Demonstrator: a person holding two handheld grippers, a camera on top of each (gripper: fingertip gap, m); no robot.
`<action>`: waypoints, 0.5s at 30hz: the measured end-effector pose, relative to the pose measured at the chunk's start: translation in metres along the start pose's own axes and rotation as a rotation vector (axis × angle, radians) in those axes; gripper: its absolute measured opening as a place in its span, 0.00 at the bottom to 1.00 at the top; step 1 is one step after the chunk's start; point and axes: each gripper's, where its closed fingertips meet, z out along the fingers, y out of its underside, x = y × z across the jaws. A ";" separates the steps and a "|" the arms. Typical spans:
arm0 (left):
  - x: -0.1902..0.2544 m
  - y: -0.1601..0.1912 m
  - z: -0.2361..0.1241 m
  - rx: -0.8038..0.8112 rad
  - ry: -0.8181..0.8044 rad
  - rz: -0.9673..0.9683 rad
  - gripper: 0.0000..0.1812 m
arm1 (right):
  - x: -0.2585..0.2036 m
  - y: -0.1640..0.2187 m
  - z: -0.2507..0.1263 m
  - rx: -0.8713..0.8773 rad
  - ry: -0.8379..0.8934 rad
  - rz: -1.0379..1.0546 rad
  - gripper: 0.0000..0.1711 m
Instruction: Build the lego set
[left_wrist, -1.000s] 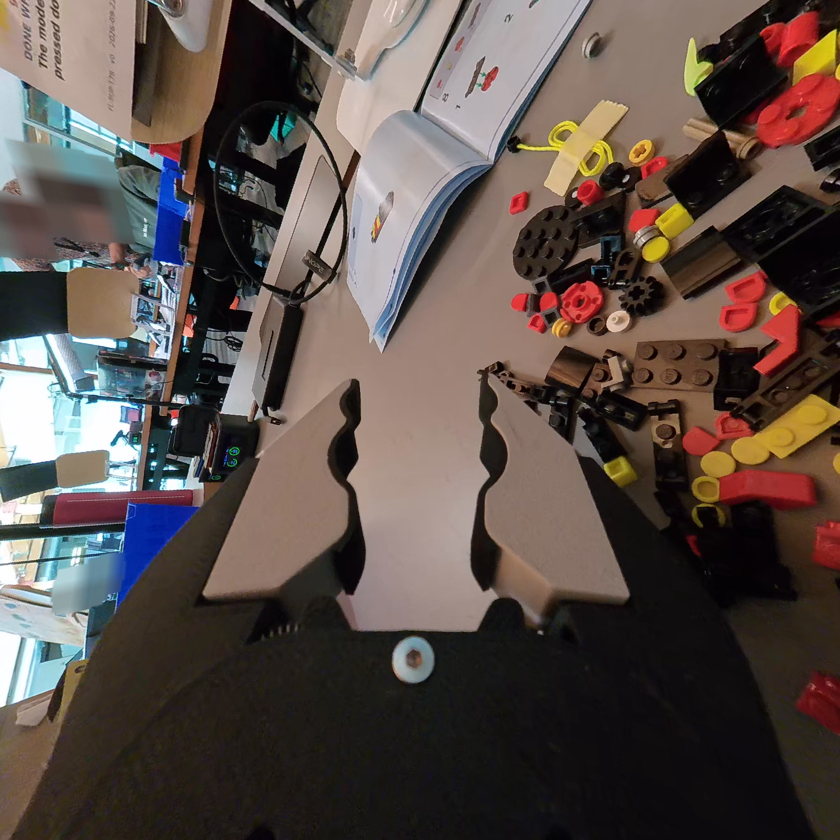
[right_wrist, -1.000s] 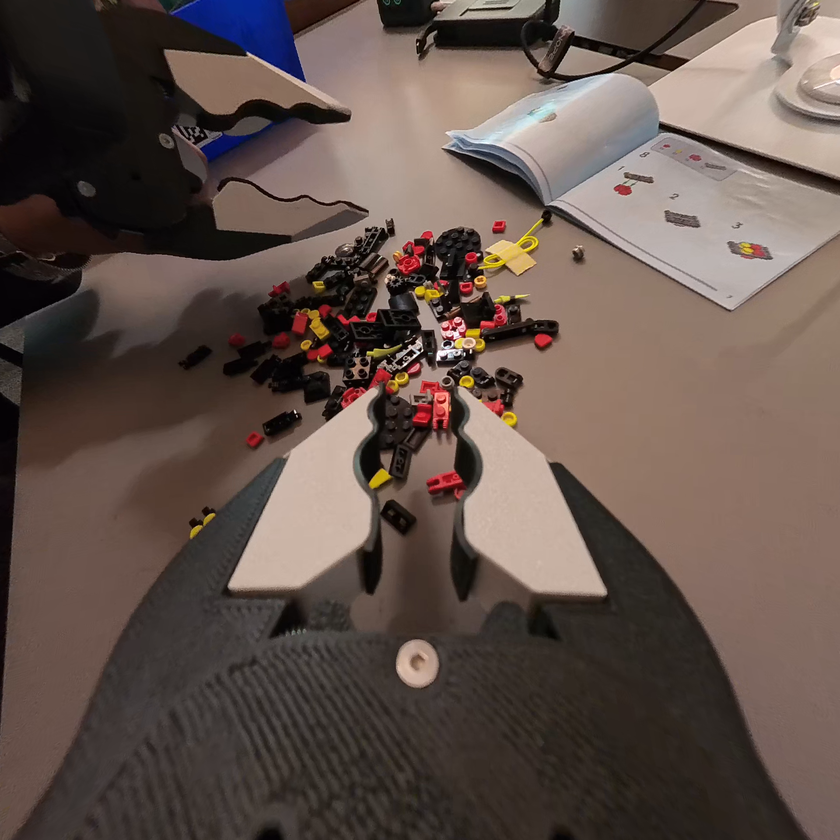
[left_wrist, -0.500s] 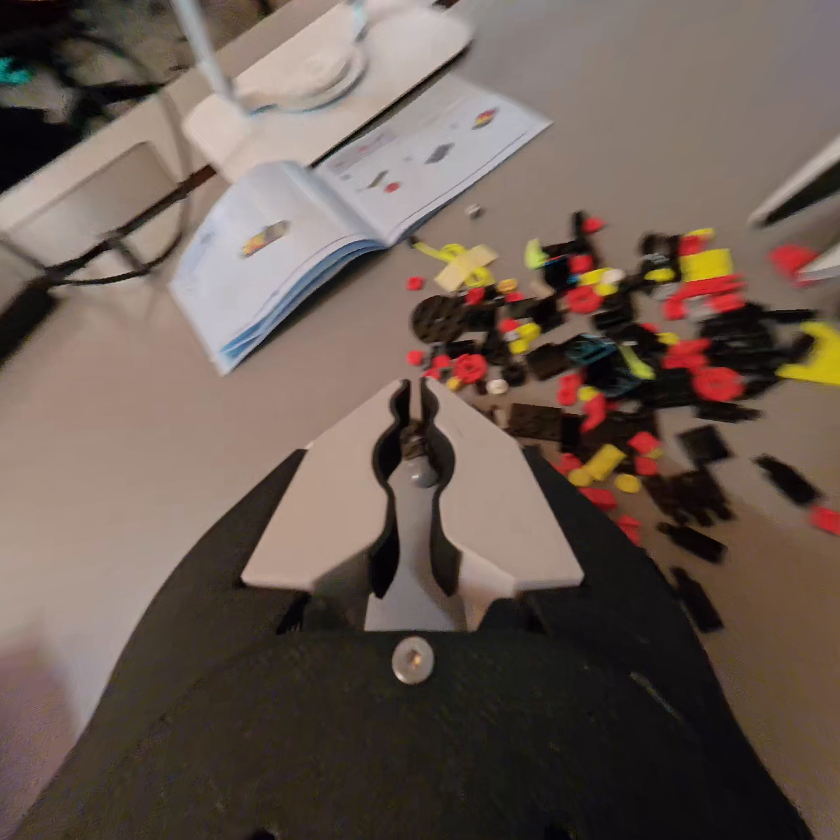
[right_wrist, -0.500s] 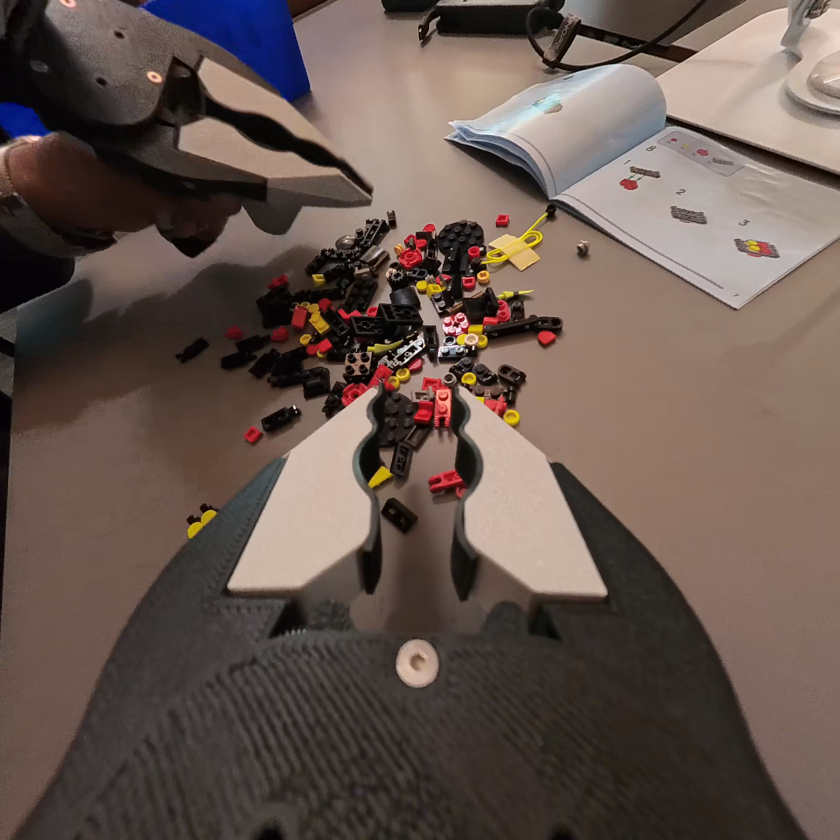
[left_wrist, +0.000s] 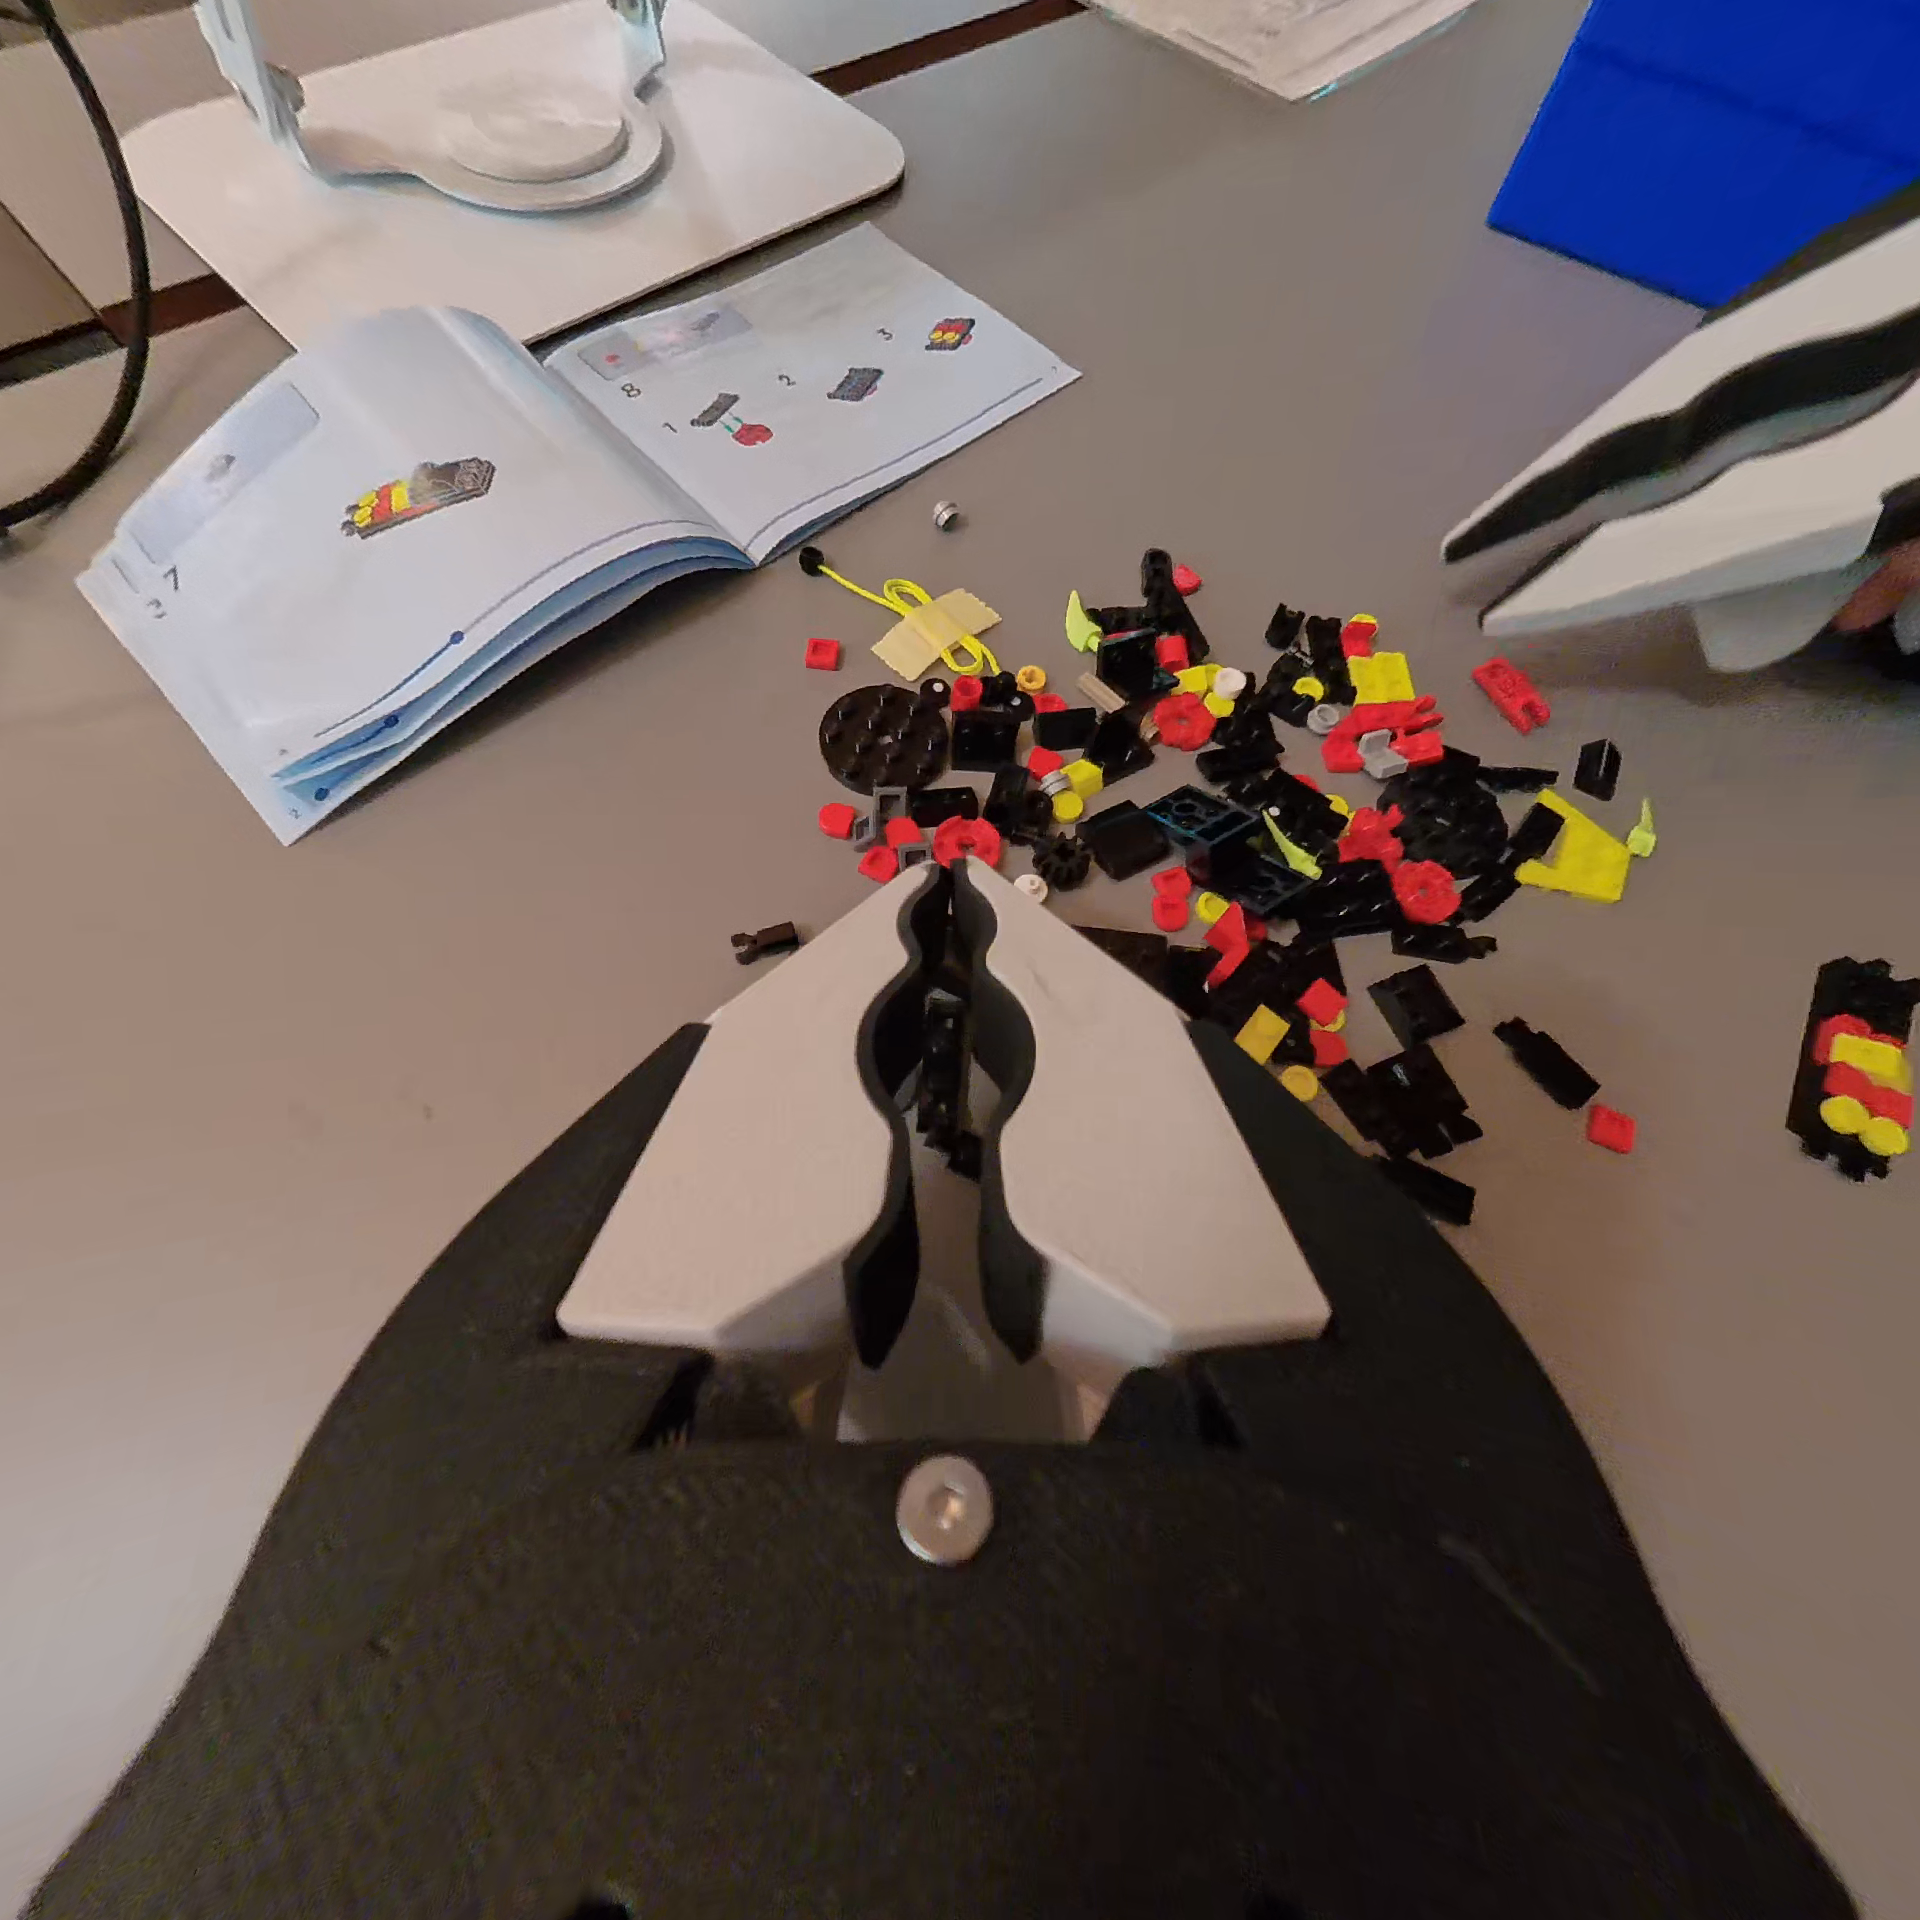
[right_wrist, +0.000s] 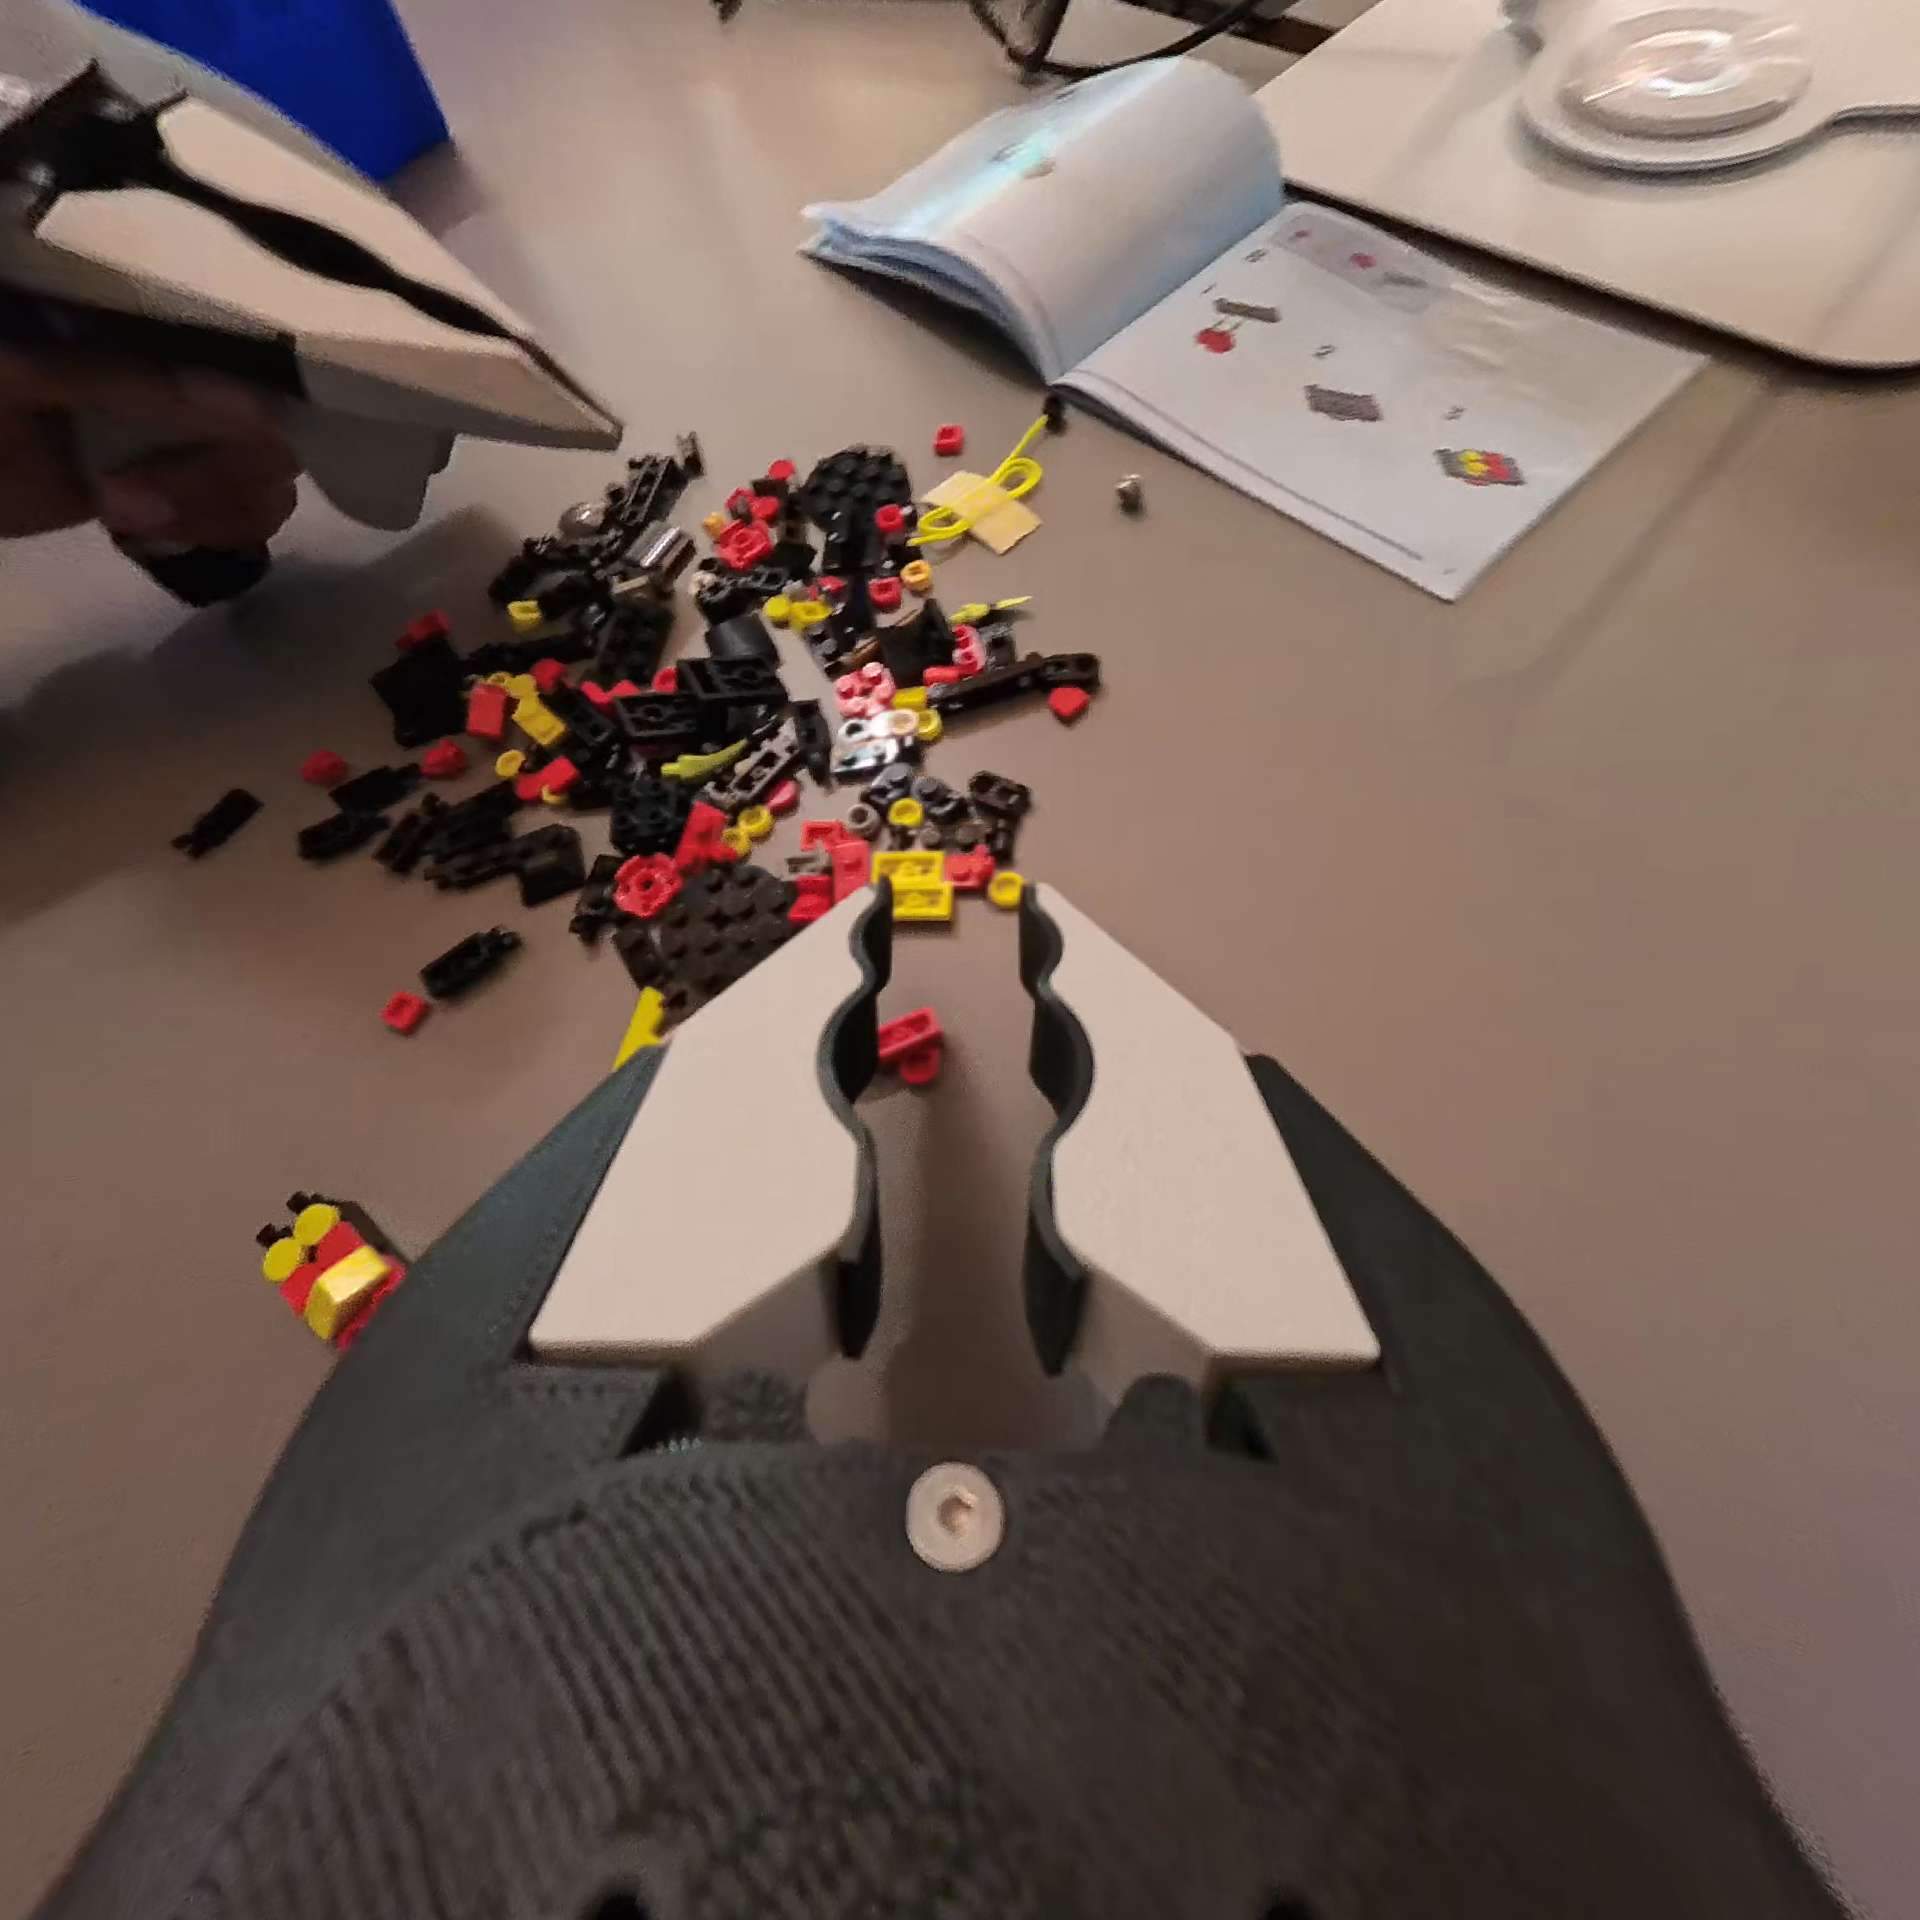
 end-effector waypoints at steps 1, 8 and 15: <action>0.001 0.000 0.000 0.000 -0.002 0.007 0.00 | 0.005 -0.002 -0.002 0.016 0.012 0.019 0.14; -0.001 0.000 0.000 0.001 -0.009 0.001 0.00 | 0.030 -0.016 -0.016 0.129 0.098 0.117 0.27; -0.004 -0.007 -0.002 0.043 -0.007 -0.044 0.00 | 0.019 -0.016 -0.010 0.112 0.077 0.034 0.35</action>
